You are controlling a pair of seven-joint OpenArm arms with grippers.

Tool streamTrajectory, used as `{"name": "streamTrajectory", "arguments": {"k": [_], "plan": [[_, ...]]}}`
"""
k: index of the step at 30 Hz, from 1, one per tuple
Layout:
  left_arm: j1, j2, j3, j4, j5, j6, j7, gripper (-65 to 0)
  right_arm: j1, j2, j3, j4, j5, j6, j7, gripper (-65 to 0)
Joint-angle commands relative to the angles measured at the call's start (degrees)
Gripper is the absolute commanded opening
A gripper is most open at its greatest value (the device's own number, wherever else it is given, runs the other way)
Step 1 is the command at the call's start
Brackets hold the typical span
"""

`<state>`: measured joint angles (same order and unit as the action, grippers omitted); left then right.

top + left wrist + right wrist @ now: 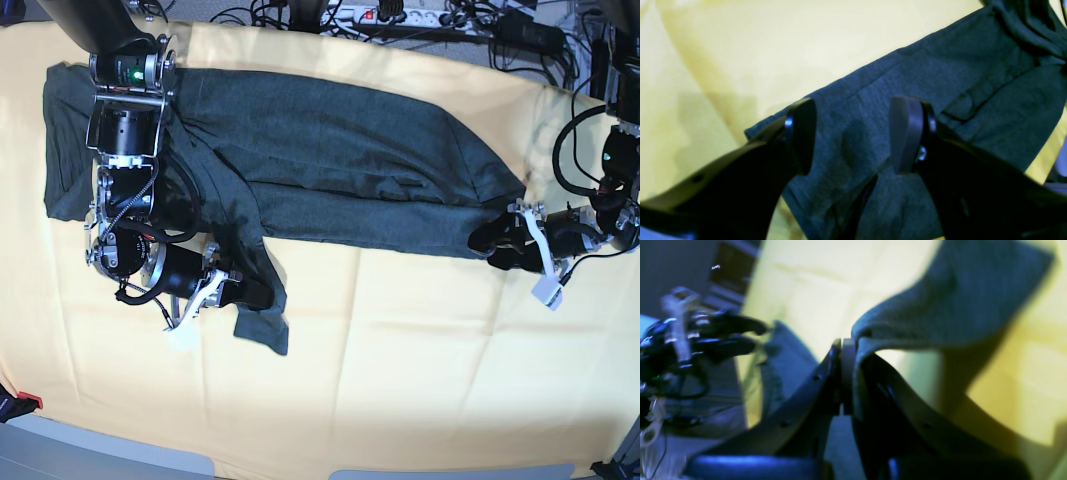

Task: Fold the T-shirt properly
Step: 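Grasp the sleeve cuff with the right gripper and drag it toward the left gripper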

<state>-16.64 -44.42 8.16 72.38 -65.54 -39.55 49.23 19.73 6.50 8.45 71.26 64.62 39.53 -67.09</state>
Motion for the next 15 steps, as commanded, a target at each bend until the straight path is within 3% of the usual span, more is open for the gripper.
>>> {"name": "streamTrajectory", "arguments": {"k": [1,10,15], "plan": [[-1.16,-1.14,-0.79,0.74,-1.18,-0.45,-1.46,-29.0,1.01,0.33,0.11,3.15,3.41,0.47,-0.11,-65.0],[-1.16,-1.14,-0.79,0.74,-1.16,-0.45,-1.90,-29.0,-5.20,0.33,-1.42,21.46,19.52,0.47,-10.27,-65.0],[-1.16,-1.14,-0.79,0.74,-1.16,-0.45,-1.90,-29.0,-7.80,0.33,-7.63,23.04,20.38,0.47,-12.91,-65.0]]}}
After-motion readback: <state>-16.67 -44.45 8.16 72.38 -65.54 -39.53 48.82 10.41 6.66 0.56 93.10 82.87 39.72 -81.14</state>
